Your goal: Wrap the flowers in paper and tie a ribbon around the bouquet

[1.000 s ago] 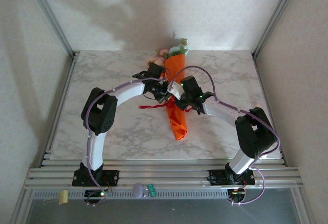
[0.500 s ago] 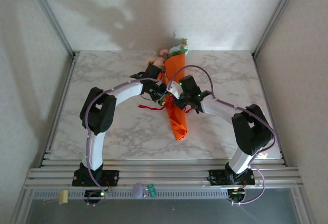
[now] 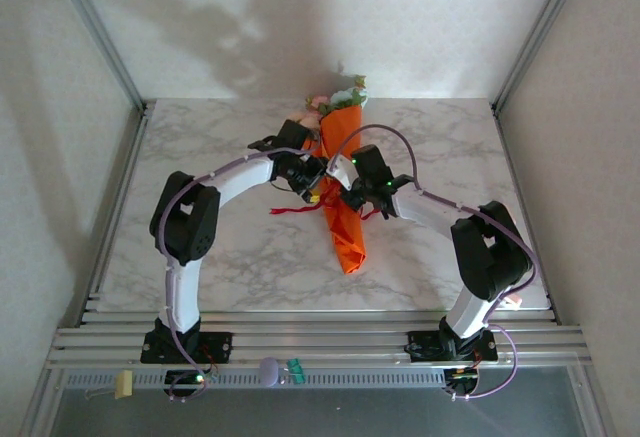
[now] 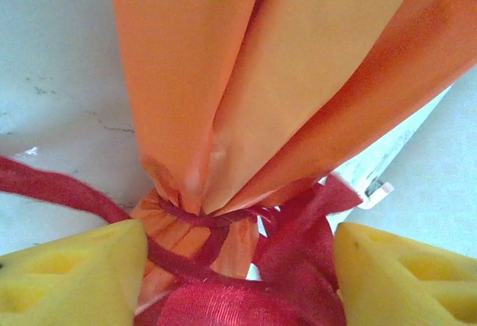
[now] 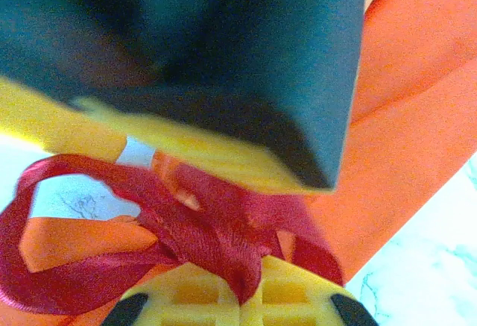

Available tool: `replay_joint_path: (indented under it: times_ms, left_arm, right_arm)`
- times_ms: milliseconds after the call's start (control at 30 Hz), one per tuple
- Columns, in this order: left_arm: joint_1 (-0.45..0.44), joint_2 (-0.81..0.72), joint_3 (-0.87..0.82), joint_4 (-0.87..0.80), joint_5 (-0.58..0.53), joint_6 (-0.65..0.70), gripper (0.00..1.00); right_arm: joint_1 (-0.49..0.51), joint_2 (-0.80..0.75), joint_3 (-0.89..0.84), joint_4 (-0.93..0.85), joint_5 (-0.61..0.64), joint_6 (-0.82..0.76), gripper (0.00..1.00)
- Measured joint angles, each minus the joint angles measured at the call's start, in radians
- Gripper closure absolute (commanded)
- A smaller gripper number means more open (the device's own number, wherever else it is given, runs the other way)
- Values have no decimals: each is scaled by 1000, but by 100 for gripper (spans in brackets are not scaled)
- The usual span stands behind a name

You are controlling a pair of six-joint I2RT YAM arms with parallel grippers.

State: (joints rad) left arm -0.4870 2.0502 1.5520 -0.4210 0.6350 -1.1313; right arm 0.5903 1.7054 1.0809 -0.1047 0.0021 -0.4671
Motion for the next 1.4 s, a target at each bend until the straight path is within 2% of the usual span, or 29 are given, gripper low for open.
replay_joint_path:
  times_ms: [100, 200, 333, 400, 467, 533, 800, 1200, 1400]
  left_arm:
    - [5, -1, 0, -2, -7, -6, 32]
    - [7, -11, 0, -7, -32, -19, 41]
    - [28, -53, -22, 26, -55, -42, 63]
    - [39, -58, -10, 42, -60, -42, 78]
    - [43, -49, 18, 46, -66, -36, 86]
    - [42, -37, 46, 67, -66, -29, 89]
    - [2, 74, 153, 146, -6, -20, 93]
    - [-36, 94, 146, 156, 51, 3, 96]
    - [-36, 93, 78, 147, 60, 36, 99]
  right_arm:
    - [0, 0, 0, 3, 1, 0, 100]
    - [0, 0, 0, 4, 0, 0, 100]
    - [0, -1, -9, 4, 1, 0, 100]
    - [0, -6, -21, 4, 1, 0, 100]
    - [0, -16, -35, 3, 1, 0, 100]
    - [0, -32, -48, 3, 0, 0, 100]
    - [0, -74, -59, 4, -7, 0, 100]
    - [0, -86, -84, 4, -26, 0, 100]
    - [0, -99, -85, 5, -26, 0, 100]
